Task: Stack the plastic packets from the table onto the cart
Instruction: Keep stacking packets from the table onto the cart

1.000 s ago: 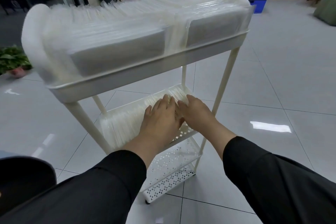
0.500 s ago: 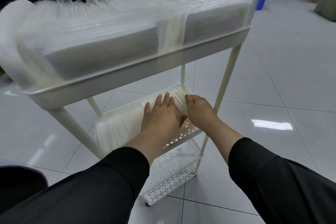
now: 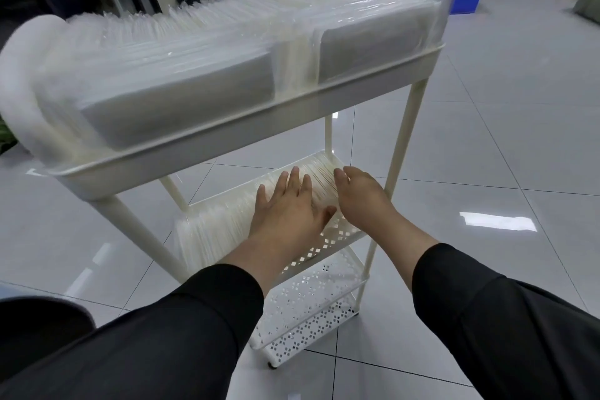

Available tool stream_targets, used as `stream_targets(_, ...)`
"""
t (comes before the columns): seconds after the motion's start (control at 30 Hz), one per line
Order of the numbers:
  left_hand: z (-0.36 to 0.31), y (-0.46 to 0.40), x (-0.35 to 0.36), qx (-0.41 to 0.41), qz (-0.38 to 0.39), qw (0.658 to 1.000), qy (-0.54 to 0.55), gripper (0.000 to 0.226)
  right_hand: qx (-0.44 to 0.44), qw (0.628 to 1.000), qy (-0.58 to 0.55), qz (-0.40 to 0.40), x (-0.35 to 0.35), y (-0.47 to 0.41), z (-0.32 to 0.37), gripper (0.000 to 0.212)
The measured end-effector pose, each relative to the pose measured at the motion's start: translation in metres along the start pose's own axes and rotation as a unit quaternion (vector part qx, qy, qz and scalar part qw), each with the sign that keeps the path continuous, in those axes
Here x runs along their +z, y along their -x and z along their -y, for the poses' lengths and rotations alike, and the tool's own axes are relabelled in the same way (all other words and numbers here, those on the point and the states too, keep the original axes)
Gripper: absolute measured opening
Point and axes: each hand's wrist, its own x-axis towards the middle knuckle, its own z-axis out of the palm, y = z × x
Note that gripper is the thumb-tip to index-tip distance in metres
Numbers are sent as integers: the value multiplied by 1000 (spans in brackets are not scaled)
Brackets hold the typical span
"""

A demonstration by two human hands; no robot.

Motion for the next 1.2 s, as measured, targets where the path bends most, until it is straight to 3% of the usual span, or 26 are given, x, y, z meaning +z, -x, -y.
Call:
stream_targets(0.13,2,7,-5,-2,-58,998,31,69,-15,999,-14,-40,-5,13,6,45)
stream_targets(0.23,3,25,-13,7,-119,990,77,58,-72,993,-40,-78,-2,30,11,44)
stream_targets(0.5,4,134,-61,-52,-116,986,106,50,-175,980,-95,-29,1,105,46,40)
stream_targets(0.63,17,229,-90,-72,-198,969,126,42,-261,957,-127,-4,-10,168,89,34)
stream_targets(0.77,48,358,-122,-100,-349,917,166,31,-383,912,-141,43,-14,262,157,28)
stream_targets(0.87,100,466,-146,-181,-417,878,148,34,-463,868,-155,97,0,336,233,22)
stream_targets(1.0,185,613,-155,-332,-406,848,77,47,-542,804,-124,212,56,423,335,33)
stream_targets(1.13,249,742,-139,-470,-369,801,32,38,-602,742,-35,293,126,497,415,38)
stream_targets(1.2,275,796,-133,-538,-360,761,38,36,-618,716,13,326,159,529,449,35)
